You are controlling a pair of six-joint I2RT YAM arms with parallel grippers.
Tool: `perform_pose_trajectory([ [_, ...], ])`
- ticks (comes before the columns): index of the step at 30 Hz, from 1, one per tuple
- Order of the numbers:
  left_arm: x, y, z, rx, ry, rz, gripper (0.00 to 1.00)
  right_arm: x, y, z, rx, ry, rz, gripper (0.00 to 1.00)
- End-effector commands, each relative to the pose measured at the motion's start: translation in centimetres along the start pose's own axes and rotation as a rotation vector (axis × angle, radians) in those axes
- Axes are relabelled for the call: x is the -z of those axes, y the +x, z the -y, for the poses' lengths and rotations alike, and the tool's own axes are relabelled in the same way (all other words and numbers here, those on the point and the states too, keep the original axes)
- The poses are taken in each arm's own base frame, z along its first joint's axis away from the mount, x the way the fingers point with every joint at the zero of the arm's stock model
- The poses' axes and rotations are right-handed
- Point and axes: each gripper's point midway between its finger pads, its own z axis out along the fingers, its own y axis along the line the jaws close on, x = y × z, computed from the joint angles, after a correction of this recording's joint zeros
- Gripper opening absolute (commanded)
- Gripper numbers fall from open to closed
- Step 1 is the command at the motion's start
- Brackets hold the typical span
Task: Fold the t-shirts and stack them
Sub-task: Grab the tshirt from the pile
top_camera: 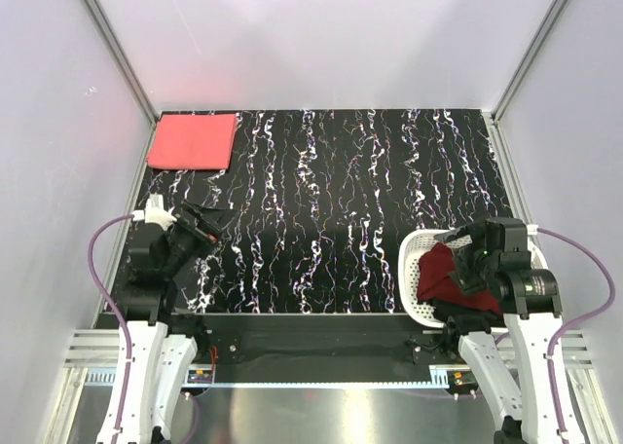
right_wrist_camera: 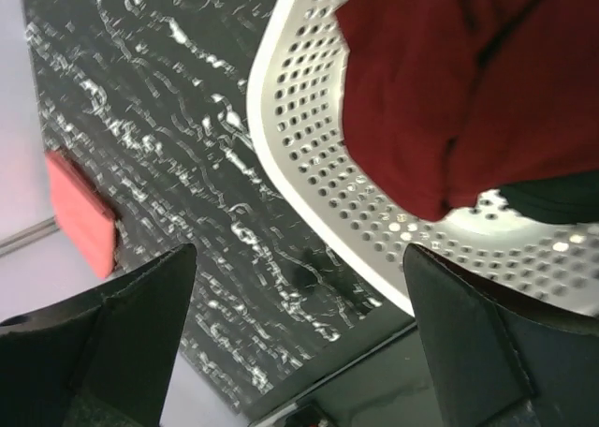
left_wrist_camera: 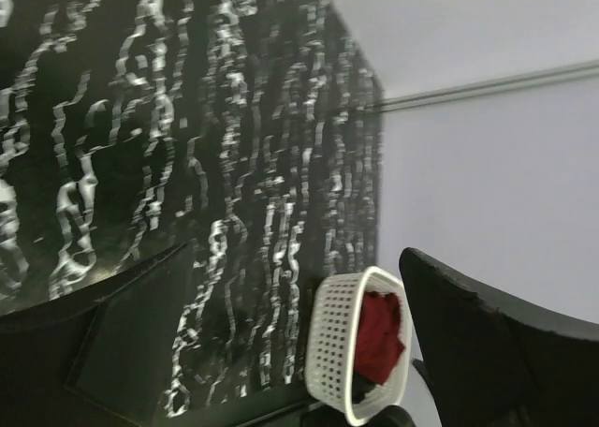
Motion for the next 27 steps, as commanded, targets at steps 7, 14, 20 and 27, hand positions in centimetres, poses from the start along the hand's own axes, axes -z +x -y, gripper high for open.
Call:
perform_pose_trajectory([
  [7,1.9,-2.9,-3.2,-0.106,-0.383,0.028,0.99,4.8,-2.5,-0.9,0.193,0.005,0.096,1.0],
  [14,2.6,-4.0,-3.9,-0.085,-0.496,0.056,0.99,2.1,-1.7,3.2,0.208,0.254,0.024,0.85],
  [20,3.5,-3.5,-1.4,-0.179,-0.445,-0.049,0.99,-2.1,-0.5,4.6,0.269,0.422,-0.118,0.85],
  [27,3.3,-1.0,-0.2,-0.223,-0.38,-0.258,0.99,-7.8,-1.3,4.5,0.257,0.483,-0.094,0.76],
])
